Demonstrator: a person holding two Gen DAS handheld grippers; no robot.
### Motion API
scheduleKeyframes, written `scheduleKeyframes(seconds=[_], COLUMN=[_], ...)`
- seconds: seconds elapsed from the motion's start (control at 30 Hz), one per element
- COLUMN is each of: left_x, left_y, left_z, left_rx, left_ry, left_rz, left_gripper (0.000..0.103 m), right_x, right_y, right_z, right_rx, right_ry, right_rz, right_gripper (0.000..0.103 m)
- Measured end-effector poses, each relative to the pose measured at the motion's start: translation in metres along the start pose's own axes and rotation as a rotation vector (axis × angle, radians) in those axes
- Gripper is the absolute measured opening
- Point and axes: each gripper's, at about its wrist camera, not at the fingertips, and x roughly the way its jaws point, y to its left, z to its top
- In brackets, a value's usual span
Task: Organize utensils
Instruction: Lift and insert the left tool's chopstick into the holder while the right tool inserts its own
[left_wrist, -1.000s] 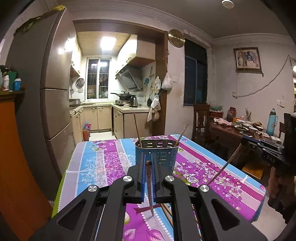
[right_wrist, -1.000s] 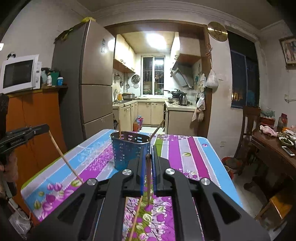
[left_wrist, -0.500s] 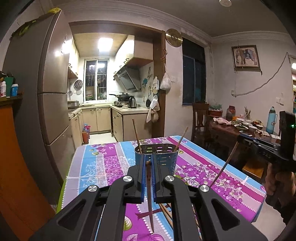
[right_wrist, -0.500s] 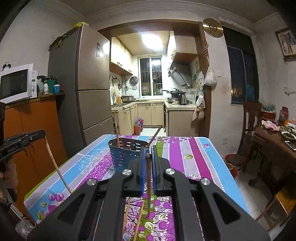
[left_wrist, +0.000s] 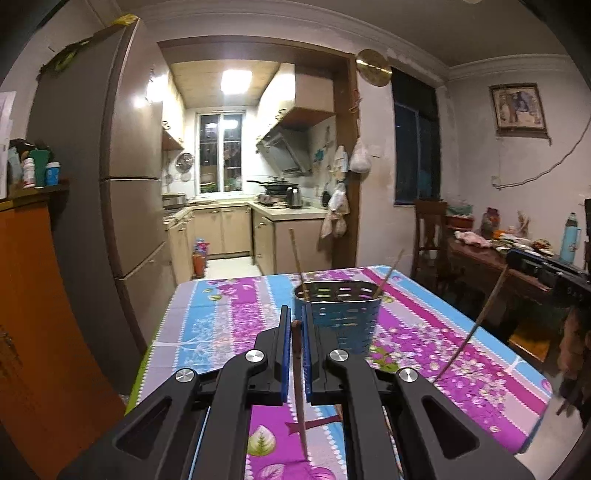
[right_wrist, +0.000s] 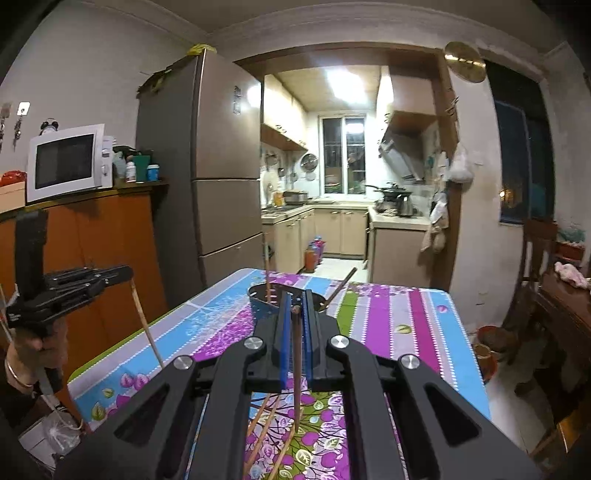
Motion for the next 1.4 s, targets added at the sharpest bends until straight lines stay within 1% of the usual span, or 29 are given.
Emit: scheduleKeyframes(seconds=[0.2, 0.33, 0.57, 0.9, 1.0, 1.07, 1.17, 1.27, 1.37, 1.4], left_x=[-0.001, -0.004, -0.008, -0.004, -0.001, 0.002, 0.006, 0.010, 0.022, 0.026], left_y=[0.010, 0.014, 0.017, 0.008, 0.004, 0.000, -0.009, -0.020, -0.029, -0.031], left_z=[0.009, 0.012, 0.020, 0.032, 0.038, 0.048, 0.072, 0.104, 0.135, 0.141], left_rx=[-0.026, -0.011, -0.011, -0.013, -0.018, -0.023, -0.019, 0.004, 0.008, 0.009], left_ry=[0.000, -0.011, -0.033, -0.073, -0.091, -0.111, -0.166, -0.258, -0.331, -0.344], left_rz=[0.036, 0.045, 0.026, -0.015, -0.026, -0.036, -0.049, -0.037, -0.026, -0.025], left_gripper=[0.007, 0.007, 0.007, 0.007, 0.007, 0.007, 0.007, 0.007, 0.007, 0.007], right_x=[0.011, 0.015, 0.017, 0.030, 0.033, 0.034, 0.034, 0.035, 0.037, 0.037], right_y=[0.003, 0.008, 0.014, 0.014, 0.013, 0.012, 0.008, 0.004, -0.002, -0.004], right_z=[0.003, 0.006, 0.010, 0.015, 0.020, 0.024, 0.040, 0.069, 0.094, 0.103], right_rx=[-0.010, -0.010, -0.016, -0.006, -0.003, -0.002, 0.001, 0.009, 0.023, 0.026], right_ry=[0.036, 0.041, 0.042, 0.058, 0.051, 0.036, -0.005, -0.071, -0.122, -0.144], right_rz=[0.049, 0.066, 0.079, 0.093, 0.093, 0.093, 0.092, 0.088, 0.092, 0.090], right_gripper=[0.005, 0.005, 0.005, 0.005, 0.005, 0.005, 0.005, 0.005, 0.005, 0.005])
